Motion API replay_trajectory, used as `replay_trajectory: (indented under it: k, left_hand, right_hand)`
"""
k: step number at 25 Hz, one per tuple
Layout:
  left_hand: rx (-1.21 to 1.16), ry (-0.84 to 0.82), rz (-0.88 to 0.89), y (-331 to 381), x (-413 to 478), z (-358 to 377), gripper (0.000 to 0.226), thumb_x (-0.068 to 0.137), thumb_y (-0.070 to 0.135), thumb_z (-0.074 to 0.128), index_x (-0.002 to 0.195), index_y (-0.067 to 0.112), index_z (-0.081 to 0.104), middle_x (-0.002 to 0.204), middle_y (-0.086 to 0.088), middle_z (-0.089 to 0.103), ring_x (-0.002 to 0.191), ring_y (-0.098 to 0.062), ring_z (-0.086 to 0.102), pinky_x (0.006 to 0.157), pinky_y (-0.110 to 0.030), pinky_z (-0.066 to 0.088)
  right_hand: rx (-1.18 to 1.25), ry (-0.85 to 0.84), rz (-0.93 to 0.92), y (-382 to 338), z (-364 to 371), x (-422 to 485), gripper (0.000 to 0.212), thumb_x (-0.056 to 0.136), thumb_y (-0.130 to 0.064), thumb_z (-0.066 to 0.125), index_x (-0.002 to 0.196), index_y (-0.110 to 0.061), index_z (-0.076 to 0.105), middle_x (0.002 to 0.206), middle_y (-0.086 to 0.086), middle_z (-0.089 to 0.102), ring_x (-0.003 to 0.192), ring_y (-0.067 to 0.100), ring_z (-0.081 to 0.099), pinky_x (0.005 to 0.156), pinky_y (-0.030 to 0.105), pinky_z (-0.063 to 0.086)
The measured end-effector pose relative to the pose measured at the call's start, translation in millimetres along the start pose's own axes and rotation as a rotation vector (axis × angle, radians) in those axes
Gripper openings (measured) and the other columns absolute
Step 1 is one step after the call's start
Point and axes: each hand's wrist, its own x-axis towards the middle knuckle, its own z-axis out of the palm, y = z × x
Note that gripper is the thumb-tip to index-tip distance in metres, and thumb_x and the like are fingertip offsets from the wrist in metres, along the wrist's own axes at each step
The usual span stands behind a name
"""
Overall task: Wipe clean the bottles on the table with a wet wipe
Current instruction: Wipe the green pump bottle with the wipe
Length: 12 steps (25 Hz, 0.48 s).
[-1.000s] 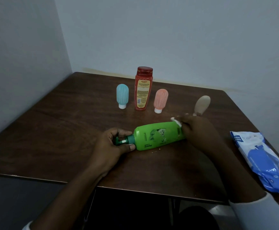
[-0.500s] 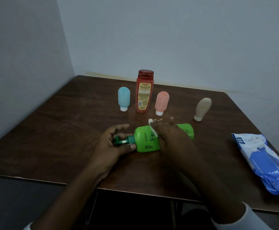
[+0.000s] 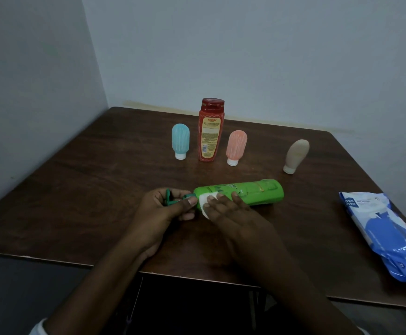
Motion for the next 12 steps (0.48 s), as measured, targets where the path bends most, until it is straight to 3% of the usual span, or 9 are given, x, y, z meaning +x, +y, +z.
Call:
replay_trajectory:
  k: [3, 7, 10, 12]
  left_hand:
    - [-0.034, -0.007, -0.028, 1.8, -1.3, -0.7, 0.024, 0.072, 0.014, 0.081, 0.092, 0.0, 0.077, 0.086, -0.015, 0.077, 0.071, -0.016, 0.071, 0.063, -0.021, 0.06]
    - [-0.047, -0.015, -0.046, 4.8, -0.4, 0.0, 0.024, 0.073, 0.016, 0.08, 0.09, 0.0, 0.077, 0.085, -0.015, 0.075, 0.07, -0.015, 0.07, 0.061, -0.02, 0.059]
    - [-0.04, -0.016, -0.05, 7.0, -0.2, 0.7, 0.022, 0.075, 0.016, 0.079, 0.09, 0.0, 0.077, 0.083, -0.014, 0.074, 0.068, -0.013, 0.068, 0.059, -0.02, 0.058]
    - [-0.033, -0.005, -0.054, 6.7, -0.6, 2.0, 0.021, 0.078, 0.013, 0.079, 0.092, -0.002, 0.076, 0.083, -0.014, 0.074, 0.066, -0.013, 0.067, 0.057, -0.02, 0.058]
  right_hand:
    - [-0.085, -0.001, 0.045, 21.7, -10.9, -5.3, 0.05, 0.09, -0.007, 0.051, 0.139, -0.007, 0.055, 0.141, 0.012, 0.058, 0.131, 0.024, 0.055, 0.117, 0.041, 0.03]
    - [-0.14, -0.099, 0.273, 64.6, -28.9, -28.1, 0.069, 0.072, -0.007, 0.084, 0.136, -0.012, 0.059, 0.137, 0.01, 0.061, 0.127, 0.023, 0.059, 0.119, 0.037, 0.024]
    - [-0.196, -0.13, 0.419, 82.0, -40.9, -32.6, 0.064, 0.072, -0.004, 0.084, 0.132, -0.01, 0.063, 0.133, 0.014, 0.063, 0.123, 0.03, 0.062, 0.114, 0.044, 0.028]
    - [-0.236, -0.102, 0.419, 76.5, -39.7, -26.7, 0.059, 0.071, -0.002, 0.083, 0.127, -0.006, 0.066, 0.127, 0.017, 0.067, 0.117, 0.034, 0.065, 0.108, 0.049, 0.029]
